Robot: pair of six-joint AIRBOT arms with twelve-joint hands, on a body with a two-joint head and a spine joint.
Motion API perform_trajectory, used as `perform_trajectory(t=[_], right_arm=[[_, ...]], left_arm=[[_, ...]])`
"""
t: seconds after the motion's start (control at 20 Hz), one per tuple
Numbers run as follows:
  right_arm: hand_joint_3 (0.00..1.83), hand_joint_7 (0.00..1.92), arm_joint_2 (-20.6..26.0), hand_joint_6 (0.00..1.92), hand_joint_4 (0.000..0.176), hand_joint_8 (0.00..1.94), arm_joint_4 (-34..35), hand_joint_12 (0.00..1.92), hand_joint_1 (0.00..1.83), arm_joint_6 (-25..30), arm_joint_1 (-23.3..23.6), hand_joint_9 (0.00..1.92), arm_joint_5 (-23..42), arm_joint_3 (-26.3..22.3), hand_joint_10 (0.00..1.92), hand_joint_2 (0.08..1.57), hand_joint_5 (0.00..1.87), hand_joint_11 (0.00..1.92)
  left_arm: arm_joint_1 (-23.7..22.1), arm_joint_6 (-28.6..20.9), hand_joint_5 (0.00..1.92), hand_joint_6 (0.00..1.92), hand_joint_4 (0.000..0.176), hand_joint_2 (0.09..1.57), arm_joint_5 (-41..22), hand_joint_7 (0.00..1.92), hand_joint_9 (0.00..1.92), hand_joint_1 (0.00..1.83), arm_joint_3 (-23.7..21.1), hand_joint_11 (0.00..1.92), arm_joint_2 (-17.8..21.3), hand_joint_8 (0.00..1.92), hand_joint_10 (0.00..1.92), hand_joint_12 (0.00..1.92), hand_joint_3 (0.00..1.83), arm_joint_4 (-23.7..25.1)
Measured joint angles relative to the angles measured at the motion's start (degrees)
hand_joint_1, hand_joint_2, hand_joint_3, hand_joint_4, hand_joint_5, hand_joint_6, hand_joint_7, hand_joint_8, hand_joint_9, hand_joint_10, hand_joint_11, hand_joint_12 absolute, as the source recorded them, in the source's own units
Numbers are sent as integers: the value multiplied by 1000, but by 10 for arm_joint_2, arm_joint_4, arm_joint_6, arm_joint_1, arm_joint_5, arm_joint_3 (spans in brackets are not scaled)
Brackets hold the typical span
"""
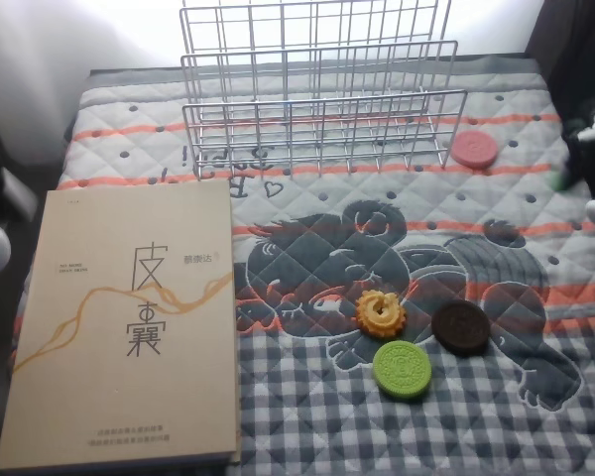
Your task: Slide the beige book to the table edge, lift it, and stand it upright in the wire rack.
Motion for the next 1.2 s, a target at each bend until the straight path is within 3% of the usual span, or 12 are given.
perform_trajectory(t=[0.05, 0.1, 0.15, 0.2, 0.25, 0.4, 0.45, 0.5, 0.55, 0.7, 0.95, 1.2], right_arm=[[7, 426, 0, 5, 0, 6, 0, 728, 536, 0, 2, 336, 1, 0, 14, 1390, 602, 29], [8, 419, 0, 1, 0, 2, -5, 726, 505, 0, 6, 328, -1, 3, 7, 1399, 595, 20], [5, 419, 0, 0, 0, 1, -16, 735, 478, 0, 15, 339, -11, 4, 8, 1399, 590, 35], [4, 425, -3, 1, 0, 2, -37, 752, 380, 0, 34, 364, -28, 7, 13, 1397, 539, 69], [2, 416, -9, 1, 0, 1, -63, 752, 308, 5, 59, 363, -42, 13, 9, 1389, 490, 63], [0, 244, -44, 0, 0, 0, -162, 341, 87, 56, 118, 237, -90, 35, 0, 1336, 207, 143], [1, 189, -58, 0, 0, 0, -213, 292, 50, 84, 134, 170, -120, 40, 0, 1335, 130, 113], [0, 140, -64, 0, 0, 0, -247, 319, 35, 97, 147, 108, -139, 43, 0, 1341, 78, 42], [0, 44, -71, 1, 0, 2, -284, 177, 7, 109, 164, 29, -160, 46, 1, 1342, 11, 14], [1, 5, -81, 0, 0, 0, -344, 95, 0, 131, 201, 9, -191, 52, 0, 1325, 0, 35], [0, 0, -134, 0, 0, 0, -510, 72, 0, 240, 250, 0, -223, 80, 0, 1271, 0, 4], [0, 0, -161, 0, 0, 0, -606, 21, 0, 301, 276, 0, -232, 96, 0, 1260, 0, 48]], left_arm=[[0, 0, 415, 0, 140, 1391, 0, 334, 339, 170, 0, 113, 0, 0, 2, 512, 1, 0], [0, 0, 322, 0, 162, 1363, 1, 310, 306, 177, 0, 99, 0, 0, 0, 504, 0, 0], [0, 0, 221, 0, 173, 1310, 2, 242, 224, 165, 0, 41, 0, 0, 0, 485, 0, 0], [0, 0, 43, 0, 175, 1157, 2, 48, 44, 96, 0, 7, 0, 0, 0, 203, 0, 0], [0, 0, 8, 0, 176, 1090, 1, 9, 8, 49, 0, 1, 0, 0, 0, 70, 0, -1], [0, 0, 0, 0, 176, 914, -1, 0, 0, 0, 0, 0, 0, 0, 0, 0, 0, -1], [0, 0, 0, 0, 176, 898, 1, 0, 0, 0, 0, 0, 0, 0, 0, 0, 0, -1], [0, 0, 0, 0, 176, 900, 1, 0, 0, 0, 0, 0, 0, 0, 0, 0, 0, -1], [0, 0, 0, 0, 176, 942, 1, 0, 0, 0, 0, 0, 0, 0, 0, 0, 8, 0], [0, 0, 0, 0, 176, 966, 2, 0, 0, 0, 0, 0, 0, 0, 0, 0, 18, 0], [0, -3, 0, 0, 176, 1028, 4, 0, 0, 0, 0, 0, -4, 0, 0, 0, 28, -1], [1, -33, 0, 0, 176, 1016, 9, 0, 0, 0, 4, 0, -9, 0, 0, 0, 10, 0]])
